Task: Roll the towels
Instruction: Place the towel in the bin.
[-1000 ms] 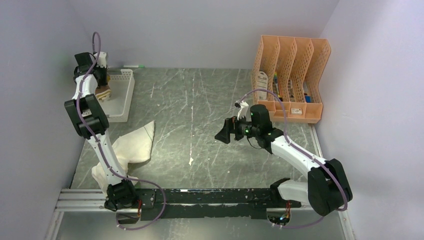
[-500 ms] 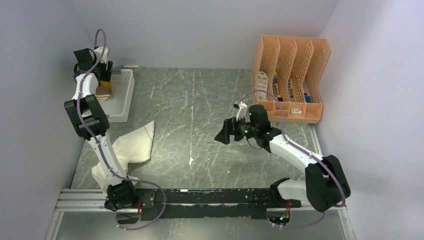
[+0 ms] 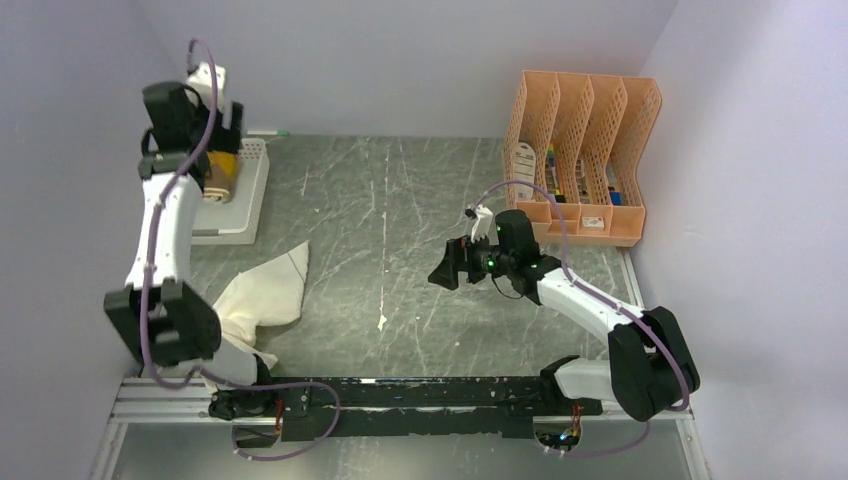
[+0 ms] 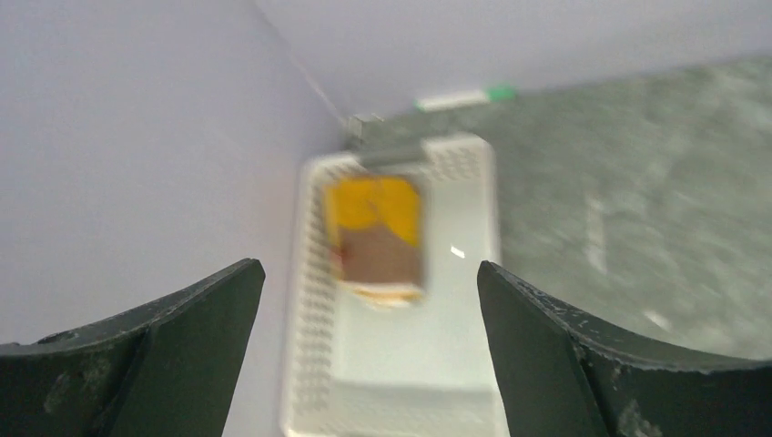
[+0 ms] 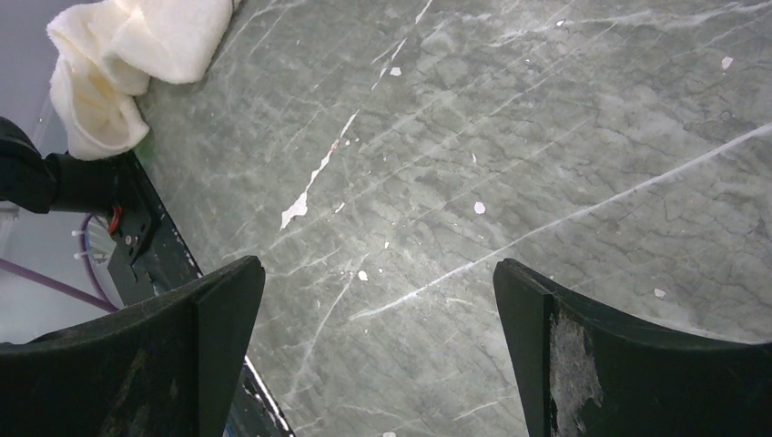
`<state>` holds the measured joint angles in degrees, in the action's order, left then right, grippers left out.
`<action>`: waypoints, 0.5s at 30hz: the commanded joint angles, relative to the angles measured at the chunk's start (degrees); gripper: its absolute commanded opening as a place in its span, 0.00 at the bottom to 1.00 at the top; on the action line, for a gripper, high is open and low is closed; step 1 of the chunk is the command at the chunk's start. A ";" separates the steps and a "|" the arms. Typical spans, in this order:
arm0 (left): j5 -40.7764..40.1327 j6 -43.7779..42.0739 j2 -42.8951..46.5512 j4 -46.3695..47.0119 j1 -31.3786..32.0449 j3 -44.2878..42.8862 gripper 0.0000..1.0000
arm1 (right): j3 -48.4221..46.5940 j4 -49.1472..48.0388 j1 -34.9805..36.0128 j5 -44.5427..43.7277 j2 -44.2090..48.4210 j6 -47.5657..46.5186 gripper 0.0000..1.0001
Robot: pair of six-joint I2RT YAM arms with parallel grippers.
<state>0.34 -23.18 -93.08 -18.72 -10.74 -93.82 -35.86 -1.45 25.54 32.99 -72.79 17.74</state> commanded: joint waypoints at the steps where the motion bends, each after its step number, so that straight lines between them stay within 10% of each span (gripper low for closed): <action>1: 5.86 16.75 11.25 -6.30 8.31 17.65 0.99 | 0.26 -1.39 0.54 -0.61 0.11 0.04 1.00; 15: -6.71 51.69 15.32 -2.41 26.65 51.30 0.99 | 0.18 -0.27 2.41 -2.23 2.60 -0.29 1.00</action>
<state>-1.02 17.47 -76.77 -26.48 15.35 -44.05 -35.33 -1.85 27.55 31.88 -72.23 17.78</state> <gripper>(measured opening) 0.992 0.999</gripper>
